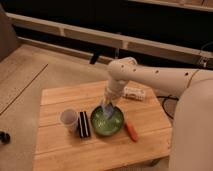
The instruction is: Place the white sponge in the ceramic bowl
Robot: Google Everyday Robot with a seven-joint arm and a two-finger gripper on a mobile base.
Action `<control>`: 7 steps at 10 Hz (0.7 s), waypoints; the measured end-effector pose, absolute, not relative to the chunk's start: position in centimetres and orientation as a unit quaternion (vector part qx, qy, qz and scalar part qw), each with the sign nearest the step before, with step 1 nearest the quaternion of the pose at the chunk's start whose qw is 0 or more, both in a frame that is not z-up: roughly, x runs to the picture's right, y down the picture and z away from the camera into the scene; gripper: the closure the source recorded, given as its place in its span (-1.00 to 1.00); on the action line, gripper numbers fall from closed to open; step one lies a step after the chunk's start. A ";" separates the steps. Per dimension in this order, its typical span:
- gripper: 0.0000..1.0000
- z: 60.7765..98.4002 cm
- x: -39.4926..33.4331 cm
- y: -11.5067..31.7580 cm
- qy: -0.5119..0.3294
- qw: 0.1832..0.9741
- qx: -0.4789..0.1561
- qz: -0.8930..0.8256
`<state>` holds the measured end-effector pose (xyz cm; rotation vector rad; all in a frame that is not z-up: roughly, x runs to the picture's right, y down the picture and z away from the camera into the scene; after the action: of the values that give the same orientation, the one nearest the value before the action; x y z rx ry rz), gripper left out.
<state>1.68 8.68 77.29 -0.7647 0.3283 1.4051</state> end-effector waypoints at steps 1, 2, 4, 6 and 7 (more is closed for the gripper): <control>-0.59 77.3 1.7 8.7 0.147 0.685 -0.341 0.627; -0.60 77.3 1.7 8.7 0.147 0.685 -0.341 0.627; -0.60 77.3 1.7 8.7 0.147 0.685 -0.341 0.627; -0.60 77.3 1.7 8.7 0.147 0.685 -0.341 0.627; -0.60 77.3 1.7 8.7 0.147 0.685 -0.341 0.627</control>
<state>1.70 8.68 77.28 -0.7647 0.3284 1.4055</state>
